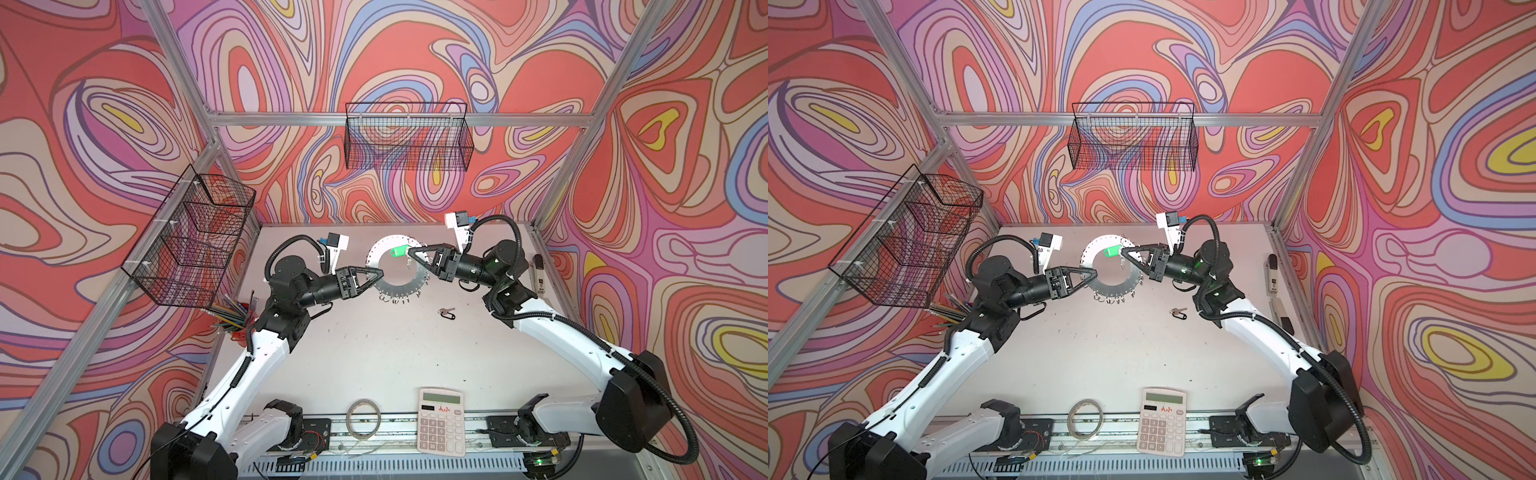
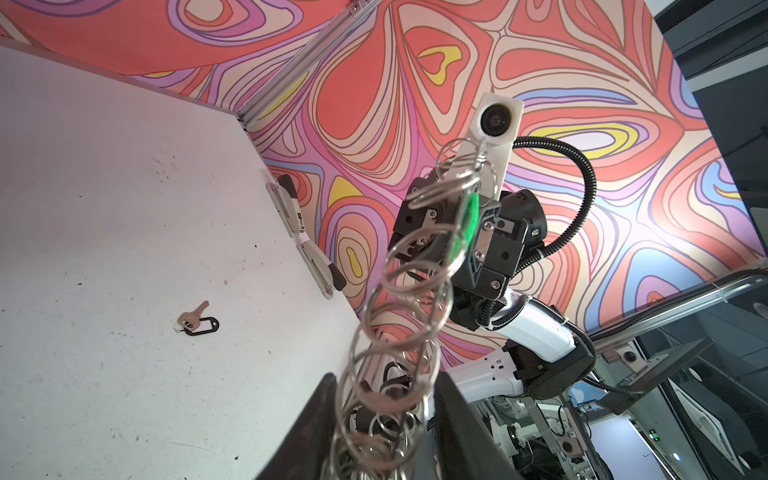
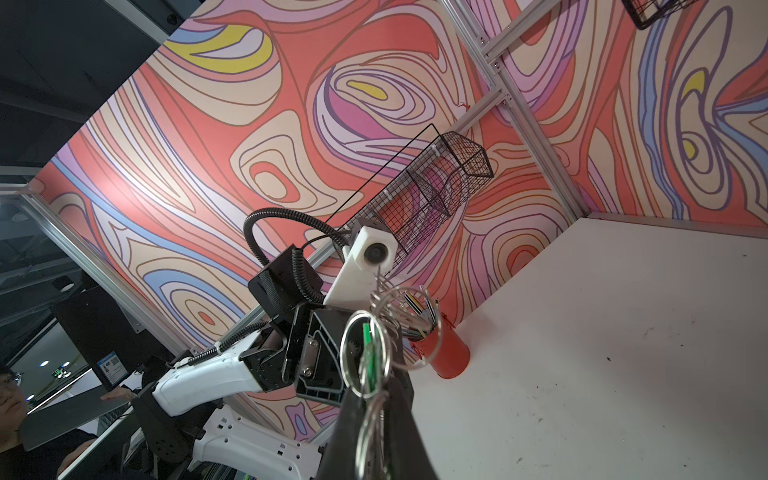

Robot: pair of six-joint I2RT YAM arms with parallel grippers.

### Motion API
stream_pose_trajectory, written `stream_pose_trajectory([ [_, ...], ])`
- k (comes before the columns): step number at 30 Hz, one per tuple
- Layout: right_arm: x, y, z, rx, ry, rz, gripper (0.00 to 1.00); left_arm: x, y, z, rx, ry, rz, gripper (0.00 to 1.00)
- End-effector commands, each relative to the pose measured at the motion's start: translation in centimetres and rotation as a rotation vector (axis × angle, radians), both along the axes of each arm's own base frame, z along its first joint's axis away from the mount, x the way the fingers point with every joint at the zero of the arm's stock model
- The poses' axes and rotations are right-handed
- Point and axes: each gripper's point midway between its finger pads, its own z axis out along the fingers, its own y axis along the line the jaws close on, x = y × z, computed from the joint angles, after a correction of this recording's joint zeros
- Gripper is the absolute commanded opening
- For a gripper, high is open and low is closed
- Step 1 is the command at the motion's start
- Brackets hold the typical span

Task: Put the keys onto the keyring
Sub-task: 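Draw the right gripper back from the disc while the left gripper holds it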

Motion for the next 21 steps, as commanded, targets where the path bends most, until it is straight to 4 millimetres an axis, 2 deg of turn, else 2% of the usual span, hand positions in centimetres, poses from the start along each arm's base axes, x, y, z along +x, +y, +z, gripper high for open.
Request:
stream_pose_trajectory([
  [1, -0.4, 0.1, 0.2, 0.033, -0.009, 0.025, 0.0, -0.6, -0.3, 2.0, -0.032, -0.058, -0.031, 0.17],
  [3, -0.3, 0.2, -0.1, 0.03, -0.005, 0.028, 0.0, -0.5, -0.4, 2.0, -0.031, -0.055, -0.033, 0.07],
  [5, -0.2, 0.3, -0.3, 0.026, -0.001, 0.03, 0.0, -0.6, -0.3, 2.1, -0.035, -0.054, -0.033, 0.01],
  [10, 0.3, 0.3, -1.1, 0.011, 0.011, 0.024, 0.0, -0.7, -0.4, 2.8, -0.051, -0.069, -0.042, 0.0],
  [14, 1.1, -0.5, -1.5, -0.004, 0.02, -0.006, 0.0, -0.5, -0.4, 2.7, -0.047, -0.068, -0.04, 0.0],
  [15, 1.3, -0.8, -1.5, -0.009, 0.02, -0.015, 0.04, -0.4, -0.4, 2.7, -0.045, -0.068, -0.037, 0.0],
  [17, 1.7, -1.5, -1.6, -0.021, 0.02, -0.041, 0.24, -0.2, -0.4, 2.3, -0.036, -0.063, -0.024, 0.0],
  [19, 2.1, -2.3, -1.7, -0.041, 0.017, -0.071, 0.4, 0.1, -0.3, 2.1, -0.024, -0.062, -0.01, 0.0],
  [21, 2.3, -3.3, -1.8, -0.063, 0.012, -0.098, 0.48, 0.4, -0.2, 1.8, -0.011, -0.06, 0.007, 0.0],
])
